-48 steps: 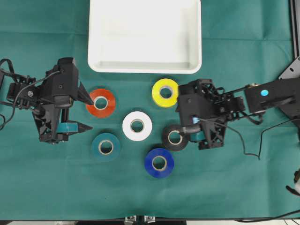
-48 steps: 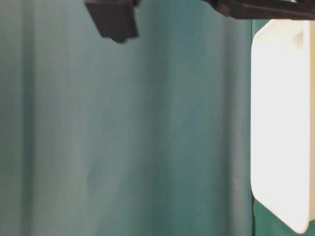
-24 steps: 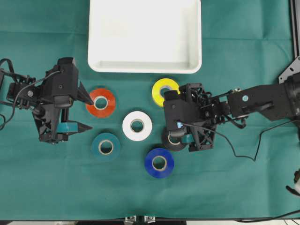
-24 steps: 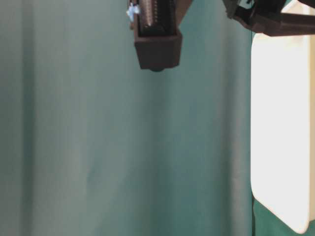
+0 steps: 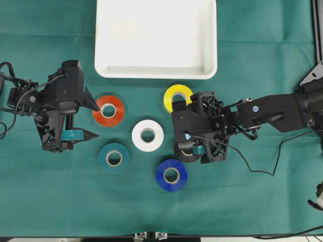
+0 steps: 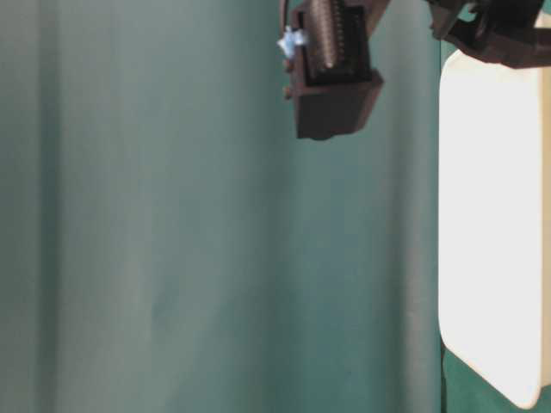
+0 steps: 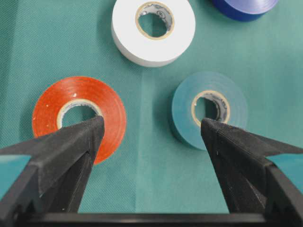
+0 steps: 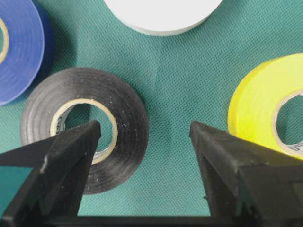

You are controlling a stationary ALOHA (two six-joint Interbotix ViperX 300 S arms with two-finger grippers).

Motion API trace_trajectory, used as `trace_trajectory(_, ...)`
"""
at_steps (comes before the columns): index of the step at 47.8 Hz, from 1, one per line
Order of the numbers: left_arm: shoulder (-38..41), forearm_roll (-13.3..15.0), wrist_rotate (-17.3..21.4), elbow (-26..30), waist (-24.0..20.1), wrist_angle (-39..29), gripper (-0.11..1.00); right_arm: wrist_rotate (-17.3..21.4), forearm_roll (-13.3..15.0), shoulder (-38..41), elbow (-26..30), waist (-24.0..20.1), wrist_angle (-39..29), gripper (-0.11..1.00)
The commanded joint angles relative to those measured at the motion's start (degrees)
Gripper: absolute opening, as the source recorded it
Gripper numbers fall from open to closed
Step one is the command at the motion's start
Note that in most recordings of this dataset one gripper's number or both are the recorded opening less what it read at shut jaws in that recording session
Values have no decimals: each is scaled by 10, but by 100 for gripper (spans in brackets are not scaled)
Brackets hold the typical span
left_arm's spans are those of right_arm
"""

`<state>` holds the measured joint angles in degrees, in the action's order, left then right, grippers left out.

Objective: Put the tape alternately from left to right into the white case.
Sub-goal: 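Lower the right gripper onto the black tape roll and grasp it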

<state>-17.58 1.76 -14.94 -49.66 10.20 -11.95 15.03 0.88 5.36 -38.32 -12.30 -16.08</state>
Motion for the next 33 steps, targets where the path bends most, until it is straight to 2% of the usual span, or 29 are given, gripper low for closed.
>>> trace_trajectory(1, -8, -1, 1, 4, -2, 2, 57, 1, 1, -2, 12, -3, 4, 81)
trace_trajectory(28, -9, -1, 1, 3, -2, 2, 57, 2, 2, 13, 18, -3, 5, 81)
trace_trajectory(33, -9, -1, 0, 3, -2, 3, 57, 1, 3, 12, 18, -3, 5, 77)
